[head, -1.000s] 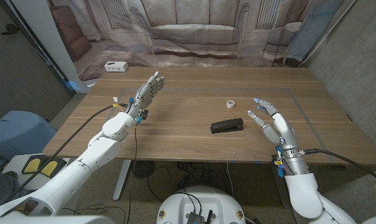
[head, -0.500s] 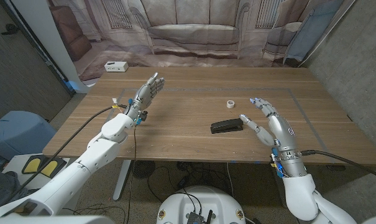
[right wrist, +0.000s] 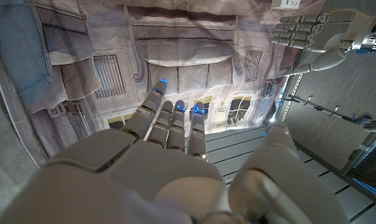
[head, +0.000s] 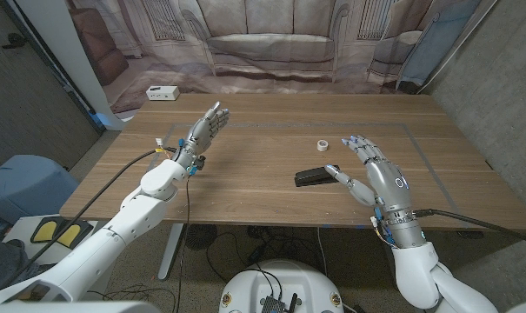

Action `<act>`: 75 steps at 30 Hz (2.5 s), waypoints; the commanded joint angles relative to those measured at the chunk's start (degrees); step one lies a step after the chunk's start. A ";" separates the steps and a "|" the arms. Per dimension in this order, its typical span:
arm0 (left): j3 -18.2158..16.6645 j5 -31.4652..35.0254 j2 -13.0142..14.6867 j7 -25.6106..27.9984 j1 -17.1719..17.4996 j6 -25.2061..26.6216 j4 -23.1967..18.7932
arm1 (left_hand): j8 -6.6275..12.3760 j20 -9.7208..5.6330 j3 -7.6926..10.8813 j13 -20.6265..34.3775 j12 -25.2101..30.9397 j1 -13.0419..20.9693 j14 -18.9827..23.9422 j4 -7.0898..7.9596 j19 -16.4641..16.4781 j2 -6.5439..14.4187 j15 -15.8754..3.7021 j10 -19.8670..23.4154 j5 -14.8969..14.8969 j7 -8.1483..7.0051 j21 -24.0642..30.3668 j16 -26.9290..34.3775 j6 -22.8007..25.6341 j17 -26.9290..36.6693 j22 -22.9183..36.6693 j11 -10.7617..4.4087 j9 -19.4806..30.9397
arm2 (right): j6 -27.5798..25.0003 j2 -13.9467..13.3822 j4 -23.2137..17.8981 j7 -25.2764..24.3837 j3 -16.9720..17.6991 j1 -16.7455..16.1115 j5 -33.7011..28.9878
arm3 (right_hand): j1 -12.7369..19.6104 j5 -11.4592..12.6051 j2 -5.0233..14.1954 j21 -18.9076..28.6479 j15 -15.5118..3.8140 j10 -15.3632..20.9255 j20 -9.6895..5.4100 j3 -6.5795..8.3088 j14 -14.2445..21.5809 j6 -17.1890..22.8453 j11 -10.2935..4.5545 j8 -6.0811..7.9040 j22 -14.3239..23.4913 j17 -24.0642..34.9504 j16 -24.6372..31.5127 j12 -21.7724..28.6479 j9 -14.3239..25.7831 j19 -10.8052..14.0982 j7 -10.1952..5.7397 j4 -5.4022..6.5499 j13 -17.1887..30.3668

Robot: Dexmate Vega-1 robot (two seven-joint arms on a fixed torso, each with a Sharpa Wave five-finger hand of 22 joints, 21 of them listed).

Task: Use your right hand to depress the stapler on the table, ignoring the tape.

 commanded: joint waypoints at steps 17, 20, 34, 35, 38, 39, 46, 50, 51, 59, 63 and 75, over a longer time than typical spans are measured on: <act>0.13 -0.80 -0.50 -0.72 -0.07 -0.10 0.93 | 0.26 0.38 0.28 -0.03 0.40 0.46 0.26 -0.46 0.23 0.05 -0.02 0.65 -0.09 0.02 0.25 0.17 0.64 0.25 0.29 0.01 0.20 | -16.97 -8.59 -7.54 12.38 -4.79 1.83 -0.32 | -0.99 0.15 2.96 -0.27 -0.44 -0.47 0.20 1.05 0.04 -2.97 -0.96 -1.25 0.19 0.33 -0.14 -0.39 0.14 -1.09 -0.89 1.12 0.12; 0.16 -0.90 -0.47 -0.88 -0.12 0.00 0.99 | 0.27 0.39 0.28 -0.03 0.42 0.46 0.27 -0.48 0.24 0.07 -0.02 0.70 -0.10 -0.05 0.26 0.18 0.67 0.25 0.29 0.00 0.20 | -18.49 -9.41 -8.39 14.77 -5.16 2.25 -0.05 | -0.98 0.13 3.08 -0.24 -0.48 -0.37 0.23 1.12 0.14 -3.11 -0.84 -1.27 0.19 0.32 -0.12 -0.36 0.14 -1.03 -0.94 1.13 0.11; 0.01 -1.31 -0.59 -1.19 0.01 -0.40 0.91 | 0.30 0.37 0.29 -0.03 0.44 0.46 0.37 -0.63 0.25 0.17 -0.03 0.85 -0.14 0.04 0.26 0.19 0.91 0.25 0.30 -0.12 0.20 | -23.00 -11.07 -10.15 19.34 -6.97 4.30 1.64 | -0.82 -0.03 3.01 0.01 -0.41 -0.36 0.11 1.32 0.90 -3.67 -1.35 -1.27 0.18 0.15 -0.05 -0.39 0.16 -0.44 -0.02 0.85 0.11; 0.01 -1.34 -0.65 -1.19 0.06 -0.50 0.92 | 0.30 0.37 0.29 -0.03 0.44 0.46 0.42 -0.64 0.26 0.18 -0.02 0.86 -0.14 0.03 0.27 0.21 0.91 0.25 0.30 -0.13 0.20 | -23.27 -11.19 -10.15 19.66 -7.16 4.54 1.74 | -0.68 -0.03 3.06 -0.01 -0.46 -0.34 0.00 1.41 0.86 -3.64 -1.29 -1.24 0.18 0.11 -0.09 -0.39 0.16 -0.47 -0.10 0.77 0.11; 0.03 -1.57 -0.92 -1.28 0.08 -0.67 1.05 | 0.30 0.37 0.30 -0.03 0.47 0.46 0.48 -0.66 0.26 0.20 0.02 0.95 -0.15 0.02 0.27 0.23 0.95 0.25 0.30 -0.10 0.20 | -24.07 -11.56 -10.20 20.71 -7.72 5.32 2.11 | -0.49 -0.04 3.07 -0.01 -0.50 -0.21 -0.17 1.51 0.90 -3.52 -1.48 -1.16 0.18 0.06 -0.13 -0.35 0.16 -0.46 -0.19 0.63 0.11; 0.07 -1.53 -0.94 -1.30 0.04 -0.68 1.09 | 0.30 0.37 0.30 -0.03 0.48 0.46 0.52 -0.67 0.26 0.21 -0.01 0.98 -0.15 0.00 0.27 0.24 0.96 0.25 0.30 -0.10 0.20 | -24.14 -11.63 -10.14 20.79 -7.89 5.57 2.32 | -0.36 -0.03 3.20 -0.02 -0.55 -0.12 -0.17 1.62 0.91 -3.55 -1.61 -1.16 0.18 0.04 -0.14 -0.32 0.16 -0.49 -0.19 0.58 0.11; 0.57 -1.56 -1.64 -1.46 -0.80 -0.36 1.76 | 0.32 0.38 0.32 -0.03 0.54 0.48 0.56 -0.75 0.26 0.28 0.04 1.19 -0.17 0.02 0.27 0.24 1.10 0.25 0.30 -0.10 0.20 | -24.74 -12.50 -9.89 23.00 -8.53 7.48 5.16 | 1.53 0.10 5.71 0.10 -0.67 0.68 -0.19 3.50 1.36 -3.59 -0.82 -1.00 0.17 -0.02 -0.05 -0.12 0.16 -0.10 0.19 0.06 0.10; 0.74 -1.51 -1.73 -1.06 -1.08 0.38 1.43 | 0.33 0.36 0.34 -0.03 0.51 0.49 0.55 -0.79 0.28 0.32 0.00 1.14 -0.18 0.01 0.27 0.22 1.16 0.25 0.30 -0.04 0.20 | -25.81 -13.21 -9.81 23.69 -9.41 8.78 4.74 | 1.56 0.05 5.62 0.06 -0.61 0.60 -0.14 3.53 1.33 -3.72 -0.77 -1.04 0.17 -0.01 -0.08 -0.18 0.16 -0.19 0.23 0.02 0.10; 0.73 -1.46 -1.65 -0.83 -1.05 0.64 1.17 | 0.33 0.38 0.34 -0.03 0.50 0.49 0.55 -0.80 0.26 0.33 0.00 1.13 -0.18 0.01 0.27 0.22 1.17 0.25 0.30 -0.06 0.20 | -25.87 -13.46 -9.73 23.70 -9.57 9.09 4.64 | 1.55 0.02 5.54 0.04 -0.55 0.52 -0.10 3.53 1.30 -3.79 -0.68 -1.06 0.17 -0.01 -0.10 -0.22 0.16 -0.23 0.15 0.01 0.10; -0.47 0.38 0.45 3.75 1.54 2.82 -3.83 | 0.28 0.32 0.36 -0.03 0.45 0.49 0.53 -0.88 0.25 0.41 0.02 1.08 -0.20 0.05 0.26 0.19 1.16 0.25 0.30 0.06 0.21 | -25.28 -15.50 -8.46 24.78 -10.56 11.60 5.53 | 1.52 -0.09 5.36 0.00 -0.50 0.38 0.00 3.53 1.20 -3.64 -1.11 -0.95 0.17 0.05 -0.14 -0.31 0.16 -0.29 0.14 -0.02 0.10; -0.62 0.81 0.57 4.44 1.36 3.27 -4.25 | 0.30 0.33 0.37 -0.02 0.48 0.49 0.58 -0.91 0.25 0.44 0.02 1.16 -0.21 0.05 0.26 0.21 1.25 0.25 0.30 -0.06 0.21 | -27.44 -16.77 -9.01 27.99 -11.45 12.76 4.89 | 1.63 -0.13 5.25 -0.05 -0.47 0.46 0.03 3.58 1.14 -2.96 -1.24 -0.67 0.16 0.06 -0.16 -0.30 0.16 -0.42 0.14 -0.13 0.10; 1.00 -0.13 -0.71 0.20 -2.07 2.91 -0.18 | 0.28 0.32 0.36 -0.02 0.49 0.46 0.62 -1.01 0.26 0.47 0.01 1.27 -0.24 -0.03 0.27 0.20 1.29 0.25 0.30 -0.04 0.21 | -27.84 -16.78 -8.16 25.86 -13.16 13.35 6.55 | 2.07 -0.10 5.56 -0.07 -0.67 0.82 -0.02 3.92 1.18 -2.25 -1.52 -0.45 0.16 0.14 -0.10 -0.20 0.15 -0.49 -0.01 -0.30 0.10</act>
